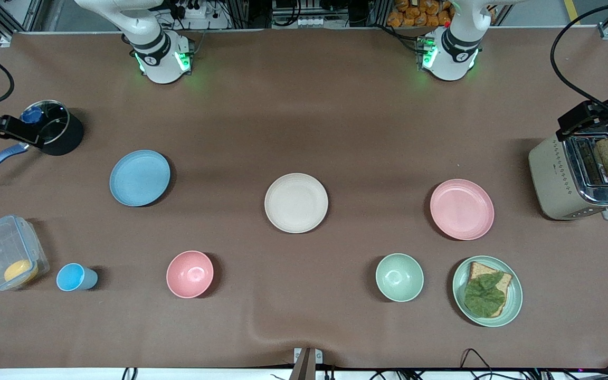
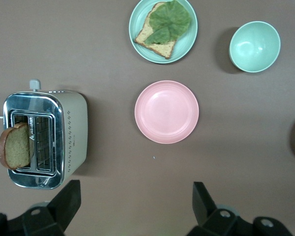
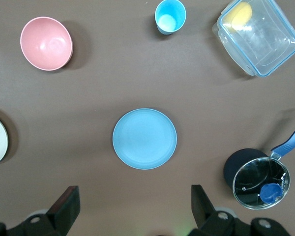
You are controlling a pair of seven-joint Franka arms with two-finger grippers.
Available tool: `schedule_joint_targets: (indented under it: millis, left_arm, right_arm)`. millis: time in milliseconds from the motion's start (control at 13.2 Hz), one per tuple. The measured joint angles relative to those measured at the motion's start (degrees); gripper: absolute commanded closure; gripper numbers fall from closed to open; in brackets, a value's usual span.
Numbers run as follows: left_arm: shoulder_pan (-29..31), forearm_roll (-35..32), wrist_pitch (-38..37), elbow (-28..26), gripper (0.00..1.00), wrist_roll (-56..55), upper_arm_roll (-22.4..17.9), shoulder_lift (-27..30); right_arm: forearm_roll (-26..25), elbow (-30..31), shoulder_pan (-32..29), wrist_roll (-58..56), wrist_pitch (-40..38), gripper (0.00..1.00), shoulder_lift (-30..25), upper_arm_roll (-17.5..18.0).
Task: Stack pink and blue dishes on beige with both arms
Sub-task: 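Move the left gripper to the pink plate while the right gripper reaches blue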
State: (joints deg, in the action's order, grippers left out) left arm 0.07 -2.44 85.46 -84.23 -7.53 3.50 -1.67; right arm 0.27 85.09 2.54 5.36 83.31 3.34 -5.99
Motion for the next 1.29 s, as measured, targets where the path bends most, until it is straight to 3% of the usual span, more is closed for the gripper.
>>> schedule_joint_targets:
  millis: [531,759,910,1290]
  left_arm:
    - [-0.06,0.0,-0.63,-0.07,0.0,-0.03,0.68,-0.02]
    - [0.14,0.0,0.52,-2.71,0.0,-0.19,0.6,-0.96]
    - [1.0,0.0,7.91,-8.31,0.0,-0.41,0.49,-2.52]
    - [3.27,0.0,34.41,-28.65,0.0,-1.61,0.24,-5.65]
  right_arm:
    - [0.0,0.0,0.0,0.0,-0.02,0.0,0.0,0.0]
    - [0.0,0.0,0.0,0.0,-0.06,0.0,0.0,0.0]
    - [0.0,0.0,0.0,0.0,-0.08,0.0,0.0,-0.01]
    - [-0.01,0.36,-0.46,-0.02,-0.63,0.0,3.1,-0.34]
